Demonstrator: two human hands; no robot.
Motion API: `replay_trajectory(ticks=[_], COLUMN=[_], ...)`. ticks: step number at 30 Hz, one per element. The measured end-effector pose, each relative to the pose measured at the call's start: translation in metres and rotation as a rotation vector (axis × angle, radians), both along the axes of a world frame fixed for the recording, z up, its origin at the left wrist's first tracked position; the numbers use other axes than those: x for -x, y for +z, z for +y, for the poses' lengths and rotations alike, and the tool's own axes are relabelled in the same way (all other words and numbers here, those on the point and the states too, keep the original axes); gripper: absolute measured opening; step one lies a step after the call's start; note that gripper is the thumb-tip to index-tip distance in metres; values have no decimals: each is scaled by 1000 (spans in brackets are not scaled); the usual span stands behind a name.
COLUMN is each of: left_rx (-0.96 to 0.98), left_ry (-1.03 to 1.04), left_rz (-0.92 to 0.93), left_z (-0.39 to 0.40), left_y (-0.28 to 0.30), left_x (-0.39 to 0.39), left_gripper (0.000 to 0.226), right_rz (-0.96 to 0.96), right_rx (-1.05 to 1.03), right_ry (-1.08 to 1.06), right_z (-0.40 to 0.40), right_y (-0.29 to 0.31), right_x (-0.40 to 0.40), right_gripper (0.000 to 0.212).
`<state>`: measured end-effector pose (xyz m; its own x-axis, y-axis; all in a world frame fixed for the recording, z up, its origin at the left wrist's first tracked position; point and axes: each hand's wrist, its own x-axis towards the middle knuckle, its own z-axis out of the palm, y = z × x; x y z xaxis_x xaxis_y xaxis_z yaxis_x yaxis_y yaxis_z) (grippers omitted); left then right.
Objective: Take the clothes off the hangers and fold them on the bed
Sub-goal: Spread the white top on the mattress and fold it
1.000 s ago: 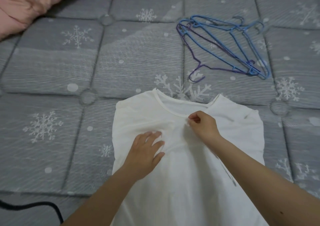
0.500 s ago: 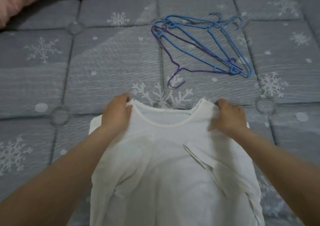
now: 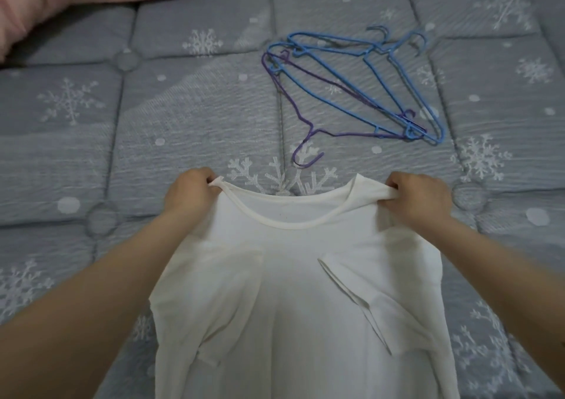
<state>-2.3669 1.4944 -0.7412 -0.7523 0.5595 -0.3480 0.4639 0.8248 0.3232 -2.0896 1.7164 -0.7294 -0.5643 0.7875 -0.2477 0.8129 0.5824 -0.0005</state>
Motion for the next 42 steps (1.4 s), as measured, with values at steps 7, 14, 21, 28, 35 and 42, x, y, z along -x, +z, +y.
replay_trajectory(ticks=[7, 14, 21, 28, 35, 42], left_rx=[-300, -525, -366, -347, -480, -326], left_ry=[219, 304, -17, -357, -267, -378], left_rz=[-188, -19, 223, 255, 245, 331], left_z=[11, 35, 3, -43, -69, -102], left_y=[25, 57, 67, 74, 82, 86], left_x=[19, 50, 38, 26, -5, -36], left_gripper=[17, 18, 20, 13, 8, 31], right_rz=[133, 348, 242, 126, 164, 62], right_rx=[20, -126, -216, -170, -126, -208], right_ry=[-71, -147, 73, 258, 214, 287], right_z=[16, 45, 23, -16, -49, -74], right_y=[24, 62, 68, 82, 90, 85], right_x=[24, 56, 39, 13, -16, -49], right_gripper=[14, 22, 27, 26, 23, 25])
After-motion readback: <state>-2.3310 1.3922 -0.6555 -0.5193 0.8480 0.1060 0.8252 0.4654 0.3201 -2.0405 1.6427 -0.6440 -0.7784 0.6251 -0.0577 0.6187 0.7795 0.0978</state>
